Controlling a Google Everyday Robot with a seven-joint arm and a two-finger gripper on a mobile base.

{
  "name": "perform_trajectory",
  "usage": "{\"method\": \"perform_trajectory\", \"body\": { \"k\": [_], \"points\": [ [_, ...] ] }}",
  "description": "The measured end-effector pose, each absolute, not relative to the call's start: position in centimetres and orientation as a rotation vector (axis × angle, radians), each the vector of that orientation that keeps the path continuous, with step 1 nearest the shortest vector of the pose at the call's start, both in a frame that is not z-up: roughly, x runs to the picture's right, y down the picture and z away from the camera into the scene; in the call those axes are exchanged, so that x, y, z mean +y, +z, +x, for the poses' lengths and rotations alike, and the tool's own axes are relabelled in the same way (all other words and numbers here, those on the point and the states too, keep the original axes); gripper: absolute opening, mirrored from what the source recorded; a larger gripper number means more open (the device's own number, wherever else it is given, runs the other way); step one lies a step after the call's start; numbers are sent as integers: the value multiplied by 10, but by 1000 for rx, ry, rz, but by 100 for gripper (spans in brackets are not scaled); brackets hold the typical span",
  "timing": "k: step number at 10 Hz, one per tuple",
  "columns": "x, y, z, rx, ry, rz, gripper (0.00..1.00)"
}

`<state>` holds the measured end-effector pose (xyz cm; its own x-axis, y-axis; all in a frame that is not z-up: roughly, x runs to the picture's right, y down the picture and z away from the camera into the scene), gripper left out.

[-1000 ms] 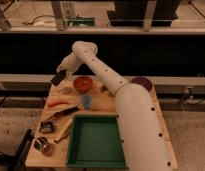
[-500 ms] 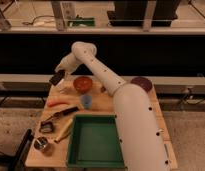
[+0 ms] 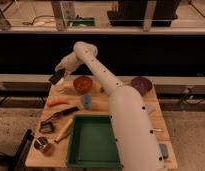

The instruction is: Place eraser in paper cup

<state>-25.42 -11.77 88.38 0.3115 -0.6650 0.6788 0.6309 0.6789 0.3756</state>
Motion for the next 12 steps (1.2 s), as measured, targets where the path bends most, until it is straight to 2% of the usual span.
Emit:
{"method": "perform_trajectory", "body": {
  "k": [12],
  "points": [
    [-110,906,-280,-971,-884,40,0]
  ]
}}
